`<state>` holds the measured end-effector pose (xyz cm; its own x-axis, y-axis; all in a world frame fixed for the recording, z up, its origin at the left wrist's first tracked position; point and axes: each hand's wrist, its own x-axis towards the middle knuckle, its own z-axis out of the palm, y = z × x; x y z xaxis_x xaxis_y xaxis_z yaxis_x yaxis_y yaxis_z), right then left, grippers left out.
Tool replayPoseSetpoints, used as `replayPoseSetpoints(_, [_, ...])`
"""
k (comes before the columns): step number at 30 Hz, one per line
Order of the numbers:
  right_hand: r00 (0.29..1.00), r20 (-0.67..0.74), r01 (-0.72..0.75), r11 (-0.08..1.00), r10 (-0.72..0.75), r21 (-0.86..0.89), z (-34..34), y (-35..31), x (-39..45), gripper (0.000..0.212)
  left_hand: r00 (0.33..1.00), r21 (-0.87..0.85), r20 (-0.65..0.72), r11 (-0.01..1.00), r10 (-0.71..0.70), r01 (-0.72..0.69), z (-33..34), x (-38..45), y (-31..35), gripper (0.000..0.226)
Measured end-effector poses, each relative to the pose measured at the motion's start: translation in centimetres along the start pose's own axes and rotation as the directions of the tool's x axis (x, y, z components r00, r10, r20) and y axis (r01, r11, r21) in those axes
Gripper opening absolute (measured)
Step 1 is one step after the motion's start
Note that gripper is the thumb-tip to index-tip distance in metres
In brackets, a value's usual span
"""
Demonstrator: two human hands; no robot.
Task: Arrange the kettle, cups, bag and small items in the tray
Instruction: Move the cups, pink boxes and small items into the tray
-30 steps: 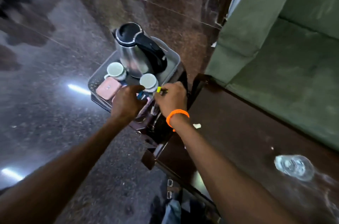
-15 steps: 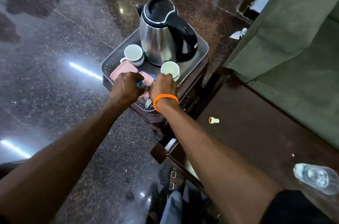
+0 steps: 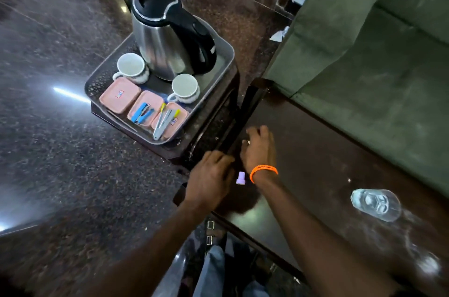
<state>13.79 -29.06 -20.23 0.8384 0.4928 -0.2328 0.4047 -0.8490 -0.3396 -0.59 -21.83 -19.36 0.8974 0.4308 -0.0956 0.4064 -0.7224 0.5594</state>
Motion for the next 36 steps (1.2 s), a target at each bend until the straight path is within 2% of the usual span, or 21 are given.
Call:
replayPoseSetpoints(2, [0.997, 0.076, 0.034, 0.998, -0.03, -0.053, 1.3, 2.2, 0.3, 0.035, 0.991, -0.012, 0.094, 0.995, -0.093, 0.094, 2.9, -0.1, 0.4, 0.019])
replayPoseSetpoints(6, [0.977, 0.182, 0.121, 0.99, -0.107, -0.07, 3.8, 4.5, 1.1, 0.05, 0.949, -0.085, 0.193, 0.96, -0.248, 0.268, 7.2, 0.5, 0.4, 0.029])
replayPoseSetpoints(11, [0.971, 0.16, 0.185, 0.982, -0.179, -0.03, 4.8, 5.6, 1.0, 0.04, 0.931, -0.11, 0.225, 0.942, -0.287, 0.316, 9.9, 1.7, 0.6, 0.018])
replayPoseSetpoints(13, [0.978, 0.132, 0.161, 0.987, -0.163, 0.026, 4.2, 5.6, 0.8, 0.037, 0.928, -0.113, 0.233, 0.94, -0.291, 0.323, 9.6, 1.8, 0.8, 0.016])
replayPoseSetpoints(17, [0.989, 0.113, 0.074, 0.975, -0.099, 0.208, 0.8, 3.3, 0.6, 0.036, 0.957, -0.256, 0.094, 0.922, -0.274, 0.29, 5.5, 1.6, 1.0, 0.011])
replayPoseSetpoints(21, [0.969, 0.057, 0.215, 0.931, -0.242, 0.294, -3.4, -2.3, 1.3, 0.03, 0.964, -0.28, -0.139, 0.943, -0.227, 0.182, -2.2, 2.0, -0.3, 0.007])
replayPoseSetpoints(25, [0.897, -0.005, 0.41, 0.827, -0.443, 0.385, -5.7, -10.7, 2.9, 0.027, 0.875, -0.273, -0.377, 0.939, -0.304, 0.208, -10.2, 3.7, -4.6, 0.01])
replayPoseSetpoints(28, [0.852, -0.013, 0.48, 0.771, -0.523, 0.418, -5.5, -17.3, 4.4, 0.025, 0.772, -0.223, -0.497, 0.918, -0.397, 0.328, -14.8, 5.3, -9.0, 0.015])
replayPoseSetpoints(31, [0.812, 0.042, 0.527, 0.763, -0.582, 0.374, -3.4, -22.7, 5.7, 0.029, 0.693, -0.181, -0.506, 0.849, -0.513, 0.496, -17.7, 6.7, -12.5, 0.021])
replayPoseSetpoints(36, [0.801, 0.106, 0.546, 0.793, -0.589, 0.27, 0.6, -27.6, 6.8, 0.03, 0.743, -0.033, -0.363, 0.805, -0.562, 0.592, -18.1, 7.4, -15.3, 0.023])
